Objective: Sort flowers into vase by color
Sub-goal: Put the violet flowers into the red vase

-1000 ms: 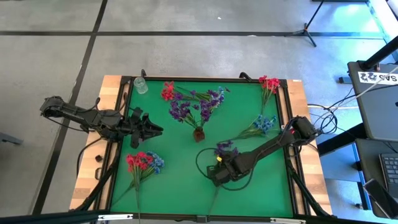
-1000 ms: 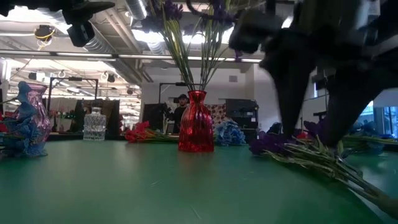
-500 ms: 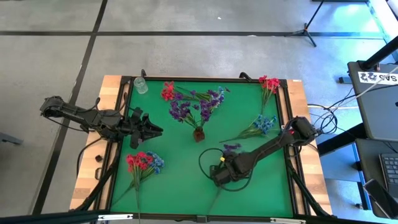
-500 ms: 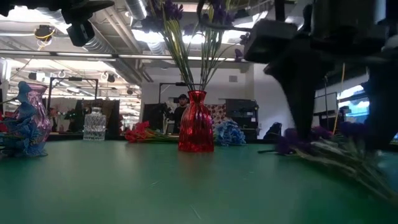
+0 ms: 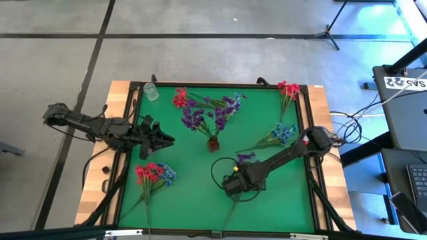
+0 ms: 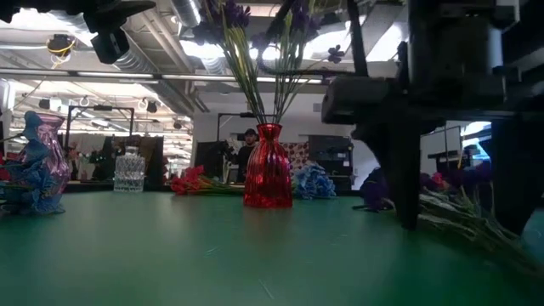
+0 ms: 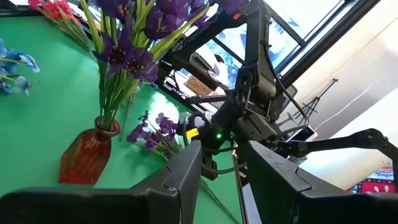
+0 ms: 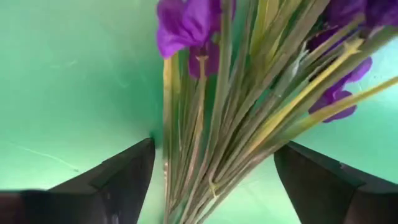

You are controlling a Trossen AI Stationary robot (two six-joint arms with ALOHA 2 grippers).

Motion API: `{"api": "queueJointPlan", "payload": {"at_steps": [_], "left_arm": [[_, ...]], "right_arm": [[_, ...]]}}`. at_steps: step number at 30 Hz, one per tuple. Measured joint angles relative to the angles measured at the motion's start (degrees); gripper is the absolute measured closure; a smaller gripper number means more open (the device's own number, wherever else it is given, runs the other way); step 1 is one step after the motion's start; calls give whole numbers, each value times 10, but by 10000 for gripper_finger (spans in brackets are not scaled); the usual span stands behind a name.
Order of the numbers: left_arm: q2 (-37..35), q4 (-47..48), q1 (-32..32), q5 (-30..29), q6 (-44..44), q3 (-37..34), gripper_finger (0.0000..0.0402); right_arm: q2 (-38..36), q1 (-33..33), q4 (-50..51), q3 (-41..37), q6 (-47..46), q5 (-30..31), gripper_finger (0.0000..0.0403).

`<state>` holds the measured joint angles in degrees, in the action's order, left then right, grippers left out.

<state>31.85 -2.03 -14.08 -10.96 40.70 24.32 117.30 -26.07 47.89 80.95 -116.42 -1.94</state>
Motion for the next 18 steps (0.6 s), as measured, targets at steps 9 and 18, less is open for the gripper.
{"api": "queueJointPlan", "payload": {"at_steps": [9,18], "left_arm": [[0,-1,0,2,11,0,278],[0,-1,0,2,12,0,278]], "right_arm": [[1,-2,18,6,50,37,284],[-61,-9,2,75,217,115,366]]}}
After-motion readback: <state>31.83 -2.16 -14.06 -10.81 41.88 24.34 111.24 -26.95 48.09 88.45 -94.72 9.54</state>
